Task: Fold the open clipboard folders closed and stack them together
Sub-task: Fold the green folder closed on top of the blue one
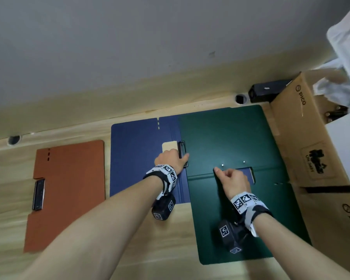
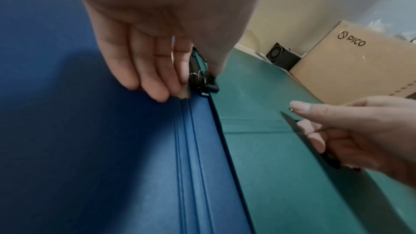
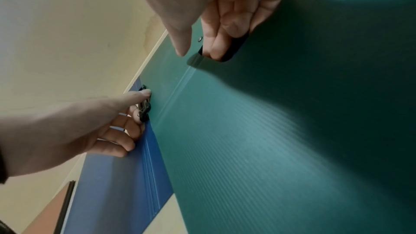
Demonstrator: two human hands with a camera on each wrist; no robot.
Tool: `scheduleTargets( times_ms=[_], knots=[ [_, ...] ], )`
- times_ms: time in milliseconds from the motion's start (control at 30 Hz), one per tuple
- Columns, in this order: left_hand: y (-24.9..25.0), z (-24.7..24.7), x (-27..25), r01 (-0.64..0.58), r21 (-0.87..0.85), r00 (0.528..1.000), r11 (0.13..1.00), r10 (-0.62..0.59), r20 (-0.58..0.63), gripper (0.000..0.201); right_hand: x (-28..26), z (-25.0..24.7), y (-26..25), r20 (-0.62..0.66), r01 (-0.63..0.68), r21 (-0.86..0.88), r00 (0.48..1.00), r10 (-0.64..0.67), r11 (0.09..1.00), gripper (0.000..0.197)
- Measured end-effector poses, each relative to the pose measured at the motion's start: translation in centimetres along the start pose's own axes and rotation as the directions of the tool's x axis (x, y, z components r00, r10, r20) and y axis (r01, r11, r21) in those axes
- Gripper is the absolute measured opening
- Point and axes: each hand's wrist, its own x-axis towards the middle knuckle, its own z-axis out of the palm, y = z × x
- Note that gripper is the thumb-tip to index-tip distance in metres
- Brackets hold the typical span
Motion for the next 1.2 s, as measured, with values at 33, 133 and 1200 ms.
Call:
scheduleTargets(
  times_ms=[33, 133, 1200],
  knots=[
    [0.2, 0.0, 0.0, -0.008, 0.024, 1.000, 1.000, 0.009, -0.020, 0.053, 0.2, 0.1, 0.0, -0.011, -0.018, 0.023, 1.000, 0.018, 1.000, 0.056],
    [0.9, 0.0, -0.3, -0.059, 0.116, 0.996, 0.992, 0.066, -0.055, 0.046, 0.4, 0.6, -0.2, -0.059, -0.096, 0.107, 0.993, 0.102, 0.990, 0.059],
    [-7.3, -2.8, -10.7, -0.068, -0.720, 0.994, 0.691, 0.111, 0.013, 0.016, -7.6, 4.2, -3.7, 0.030, 0.192, 0.298, 0.977, -0.210, 0.935, 0.016]
  ],
)
